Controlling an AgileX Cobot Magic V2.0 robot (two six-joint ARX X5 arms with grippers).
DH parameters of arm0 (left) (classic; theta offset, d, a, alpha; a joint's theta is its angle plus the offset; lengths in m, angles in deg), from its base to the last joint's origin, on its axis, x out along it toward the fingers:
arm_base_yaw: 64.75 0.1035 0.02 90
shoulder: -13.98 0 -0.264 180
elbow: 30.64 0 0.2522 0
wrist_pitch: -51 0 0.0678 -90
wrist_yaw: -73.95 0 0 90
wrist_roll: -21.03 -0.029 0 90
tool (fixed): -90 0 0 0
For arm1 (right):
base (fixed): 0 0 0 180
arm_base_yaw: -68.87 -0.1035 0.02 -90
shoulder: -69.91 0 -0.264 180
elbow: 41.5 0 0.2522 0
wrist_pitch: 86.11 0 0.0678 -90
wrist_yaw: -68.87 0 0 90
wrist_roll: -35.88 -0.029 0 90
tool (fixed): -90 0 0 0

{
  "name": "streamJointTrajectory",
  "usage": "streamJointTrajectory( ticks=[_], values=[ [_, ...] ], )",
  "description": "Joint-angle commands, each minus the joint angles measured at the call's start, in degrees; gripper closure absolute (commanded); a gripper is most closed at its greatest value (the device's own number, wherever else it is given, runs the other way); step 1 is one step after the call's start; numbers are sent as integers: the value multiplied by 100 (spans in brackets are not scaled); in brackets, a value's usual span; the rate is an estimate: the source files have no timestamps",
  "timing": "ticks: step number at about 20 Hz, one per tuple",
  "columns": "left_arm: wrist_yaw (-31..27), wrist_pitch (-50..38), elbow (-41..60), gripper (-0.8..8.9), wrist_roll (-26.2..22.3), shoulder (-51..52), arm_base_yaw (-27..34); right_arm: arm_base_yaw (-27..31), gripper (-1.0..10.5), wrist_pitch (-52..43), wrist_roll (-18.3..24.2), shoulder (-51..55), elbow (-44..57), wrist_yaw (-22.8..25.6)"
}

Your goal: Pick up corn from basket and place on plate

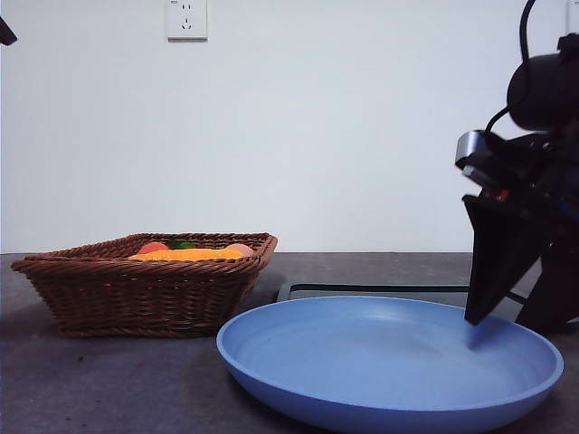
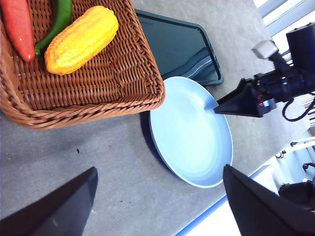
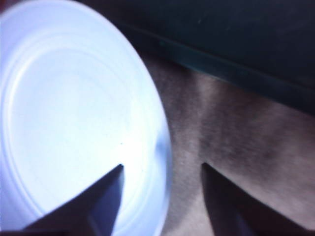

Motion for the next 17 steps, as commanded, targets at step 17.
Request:
streamJointTrajectory(
  ticks=[17],
  values=[
    [-1029,-369,-946,411,-728,-1340,-772,-15,944,914,92,686,-684,-111]
  ],
)
